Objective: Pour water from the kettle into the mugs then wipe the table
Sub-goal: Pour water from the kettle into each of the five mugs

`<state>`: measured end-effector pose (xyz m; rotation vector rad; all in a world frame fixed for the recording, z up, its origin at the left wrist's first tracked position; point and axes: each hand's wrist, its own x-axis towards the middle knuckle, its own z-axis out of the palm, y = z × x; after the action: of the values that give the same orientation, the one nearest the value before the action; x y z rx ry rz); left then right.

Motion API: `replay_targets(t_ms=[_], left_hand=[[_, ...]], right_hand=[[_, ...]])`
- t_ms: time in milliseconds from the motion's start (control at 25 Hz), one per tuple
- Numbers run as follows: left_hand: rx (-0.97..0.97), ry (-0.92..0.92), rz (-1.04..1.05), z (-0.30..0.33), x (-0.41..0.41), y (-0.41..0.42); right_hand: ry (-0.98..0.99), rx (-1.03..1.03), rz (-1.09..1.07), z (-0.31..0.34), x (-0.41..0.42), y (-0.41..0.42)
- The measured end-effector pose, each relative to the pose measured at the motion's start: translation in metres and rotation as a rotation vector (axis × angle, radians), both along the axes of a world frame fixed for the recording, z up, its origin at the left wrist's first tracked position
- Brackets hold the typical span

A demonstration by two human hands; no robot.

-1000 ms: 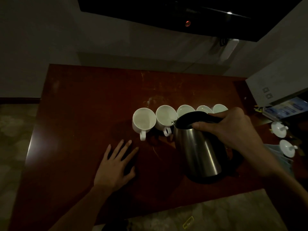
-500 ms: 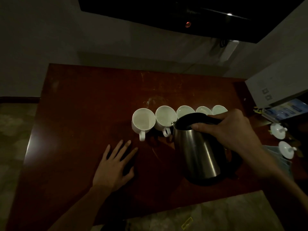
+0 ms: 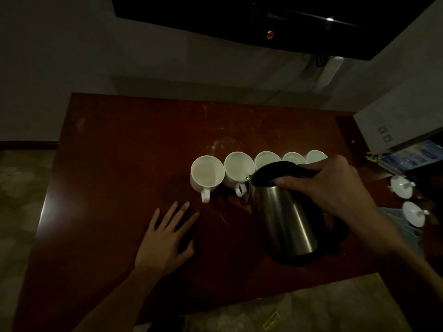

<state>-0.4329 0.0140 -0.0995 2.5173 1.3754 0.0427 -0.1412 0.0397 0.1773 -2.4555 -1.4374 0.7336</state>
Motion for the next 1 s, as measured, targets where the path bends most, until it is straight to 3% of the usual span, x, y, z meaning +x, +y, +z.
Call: replay_targets(t_ms=[1000], left_hand=[[-0.009, -0.011, -0.004, 0.0016, -0.0003, 0.0015]], right_hand=[[0.004, 0.003, 0.021, 0.0003, 0.0033, 0.0062]])
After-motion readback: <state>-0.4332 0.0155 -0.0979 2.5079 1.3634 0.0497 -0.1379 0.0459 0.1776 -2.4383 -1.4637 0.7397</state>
